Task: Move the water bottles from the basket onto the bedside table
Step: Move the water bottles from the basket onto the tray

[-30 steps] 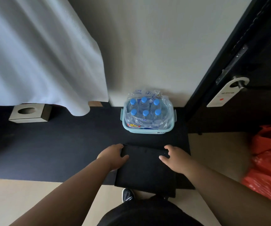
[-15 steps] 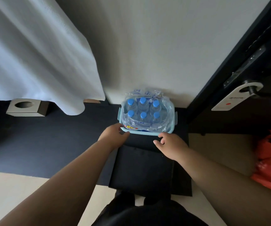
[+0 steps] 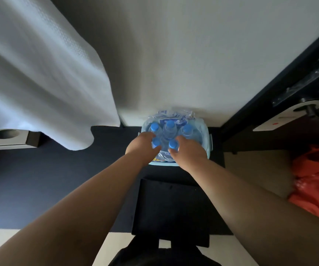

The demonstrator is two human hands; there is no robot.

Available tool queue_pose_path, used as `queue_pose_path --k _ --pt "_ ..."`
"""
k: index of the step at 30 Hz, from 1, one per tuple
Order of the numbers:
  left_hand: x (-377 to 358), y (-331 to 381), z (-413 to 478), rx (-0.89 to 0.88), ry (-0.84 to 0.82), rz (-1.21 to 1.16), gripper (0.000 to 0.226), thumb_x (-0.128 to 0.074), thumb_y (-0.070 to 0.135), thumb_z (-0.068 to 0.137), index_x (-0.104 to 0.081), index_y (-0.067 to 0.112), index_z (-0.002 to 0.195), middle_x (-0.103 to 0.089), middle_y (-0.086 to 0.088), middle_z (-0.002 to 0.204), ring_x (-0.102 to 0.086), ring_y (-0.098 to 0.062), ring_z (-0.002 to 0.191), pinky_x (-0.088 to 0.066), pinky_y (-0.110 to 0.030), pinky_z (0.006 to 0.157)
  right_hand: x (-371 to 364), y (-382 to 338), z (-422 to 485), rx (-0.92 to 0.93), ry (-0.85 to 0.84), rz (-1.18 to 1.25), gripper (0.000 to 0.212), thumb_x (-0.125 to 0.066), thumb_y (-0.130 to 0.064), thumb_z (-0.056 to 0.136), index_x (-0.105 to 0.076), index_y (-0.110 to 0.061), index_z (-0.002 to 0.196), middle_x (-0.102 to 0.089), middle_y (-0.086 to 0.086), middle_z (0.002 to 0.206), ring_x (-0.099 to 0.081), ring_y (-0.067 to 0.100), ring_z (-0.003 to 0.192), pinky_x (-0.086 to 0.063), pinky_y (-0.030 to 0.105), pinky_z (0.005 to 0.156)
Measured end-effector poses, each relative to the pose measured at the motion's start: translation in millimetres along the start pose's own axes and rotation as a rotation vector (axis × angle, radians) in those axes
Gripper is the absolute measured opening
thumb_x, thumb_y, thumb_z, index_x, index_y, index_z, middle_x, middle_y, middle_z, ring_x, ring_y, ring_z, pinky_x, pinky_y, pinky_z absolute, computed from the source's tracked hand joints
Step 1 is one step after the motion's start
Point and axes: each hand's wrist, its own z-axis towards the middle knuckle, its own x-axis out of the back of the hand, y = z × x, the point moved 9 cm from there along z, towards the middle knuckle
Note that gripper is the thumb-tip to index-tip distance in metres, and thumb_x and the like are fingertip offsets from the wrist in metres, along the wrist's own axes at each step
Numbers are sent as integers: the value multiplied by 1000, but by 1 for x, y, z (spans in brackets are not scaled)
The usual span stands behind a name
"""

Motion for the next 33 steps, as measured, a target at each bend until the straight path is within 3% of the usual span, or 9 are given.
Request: queue_pose_path --k 5,9,17,22,30,33 --pt "-14 -4 9 -23 -7 79 25 -61 40 89 -64 32 113 -67 8 106 -66 -23 83 -57 -35 70 -20 -2 12 -35 -7 -25 44 -56 -52 97 -47 -27 132 -68 0 106 -67 26 101 -52 39 73" --pt "-16 -5 9 -62 28 69 11 -59 38 89 -61 34 99 -65 8 89 -61 -19 70 -41 -27 55 -24 -4 16 -65 17 -11 30 -57 -42 100 -51 -24 123 -67 2 99 -67 28 94 -56 42 75" --pt "5 10 -7 -151 116 53 7 -61 38 89 -62 34 94 -63 10 94 -61 -19 72 -50 -30 61 1 -10 0 -27 112 60 18 -58 -39 98 -53 -25 107 -63 -4 84 -63 21 80 -55 40 65" --pt "39 27 -27 -172 171 -28 10 -62 36 80 -62 26 84 -59 7 81 -59 -17 70 -47 -29 57 38 -21 -18 12 188 121 14 -58 -38 94 -54 -25 99 -60 -4 76 -62 22 74 -49 35 59" --pt "124 70 -77 -313 352 -193 13 -72 35 77 -72 28 87 -64 9 76 -59 -8 70 -48 -24 60 133 -50 -70 150 436 305 18 -76 -36 86 -66 -26 97 -64 -9 70 -61 12 65 -55 36 60" --pt "141 84 -98 -368 355 -194 13 -71 34 76 -72 23 81 -64 4 71 -58 -14 68 -50 -33 59 153 -57 -88 176 464 346 16 -77 -38 85 -66 -29 93 -62 -11 66 -60 12 61 -54 34 58"
